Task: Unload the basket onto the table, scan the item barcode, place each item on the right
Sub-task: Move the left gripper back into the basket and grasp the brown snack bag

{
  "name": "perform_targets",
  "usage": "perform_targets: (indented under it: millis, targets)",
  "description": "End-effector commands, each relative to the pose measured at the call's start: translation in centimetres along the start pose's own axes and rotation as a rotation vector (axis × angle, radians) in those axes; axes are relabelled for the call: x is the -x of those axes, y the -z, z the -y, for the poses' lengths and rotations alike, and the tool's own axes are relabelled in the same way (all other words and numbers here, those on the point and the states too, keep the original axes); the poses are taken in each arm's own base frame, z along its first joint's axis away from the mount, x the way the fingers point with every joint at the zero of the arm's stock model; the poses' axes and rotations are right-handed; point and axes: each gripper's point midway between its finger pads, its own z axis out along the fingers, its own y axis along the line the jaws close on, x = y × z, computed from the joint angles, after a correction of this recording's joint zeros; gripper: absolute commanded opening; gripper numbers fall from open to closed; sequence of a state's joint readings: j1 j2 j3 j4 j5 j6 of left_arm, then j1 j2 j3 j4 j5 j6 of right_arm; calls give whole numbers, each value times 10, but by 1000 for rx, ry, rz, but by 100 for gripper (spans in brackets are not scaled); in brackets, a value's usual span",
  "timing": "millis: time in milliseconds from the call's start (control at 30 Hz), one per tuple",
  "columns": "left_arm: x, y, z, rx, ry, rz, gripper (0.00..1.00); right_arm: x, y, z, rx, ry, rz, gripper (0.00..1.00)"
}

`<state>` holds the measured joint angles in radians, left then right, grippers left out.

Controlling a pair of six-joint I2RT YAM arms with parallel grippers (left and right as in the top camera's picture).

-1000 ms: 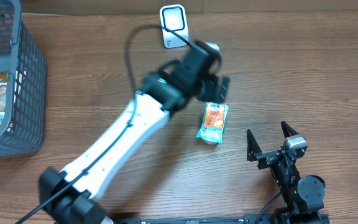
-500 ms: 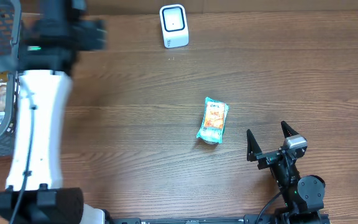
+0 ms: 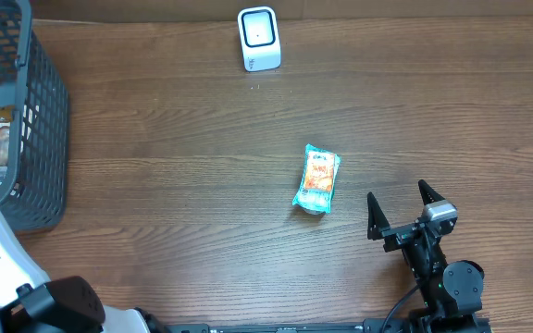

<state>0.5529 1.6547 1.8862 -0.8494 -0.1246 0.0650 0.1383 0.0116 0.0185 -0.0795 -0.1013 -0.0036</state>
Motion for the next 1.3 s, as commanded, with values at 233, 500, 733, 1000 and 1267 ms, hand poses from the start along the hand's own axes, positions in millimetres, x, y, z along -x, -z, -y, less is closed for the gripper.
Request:
perform_targets:
  millis: [233, 500, 733, 1000, 1267]
  targets:
    - [-100, -116, -48, 18, -49, -341, 100, -2, 0, 0, 2, 2, 4, 100]
    - [-167, -173, -52, -18, -117, -516, 100, -2, 0, 0, 2, 2, 4, 100]
    - [-220, -211, -44, -57, -155, -634, 99, -2, 0, 0, 1, 2, 4, 100]
    - [-267, -232, -35, -90, -157, -736, 99, -2, 0, 0, 1, 2, 4, 100]
    - [-271, -230, -31, -114, -149, -753, 4, -2, 0, 0, 1, 2, 4, 100]
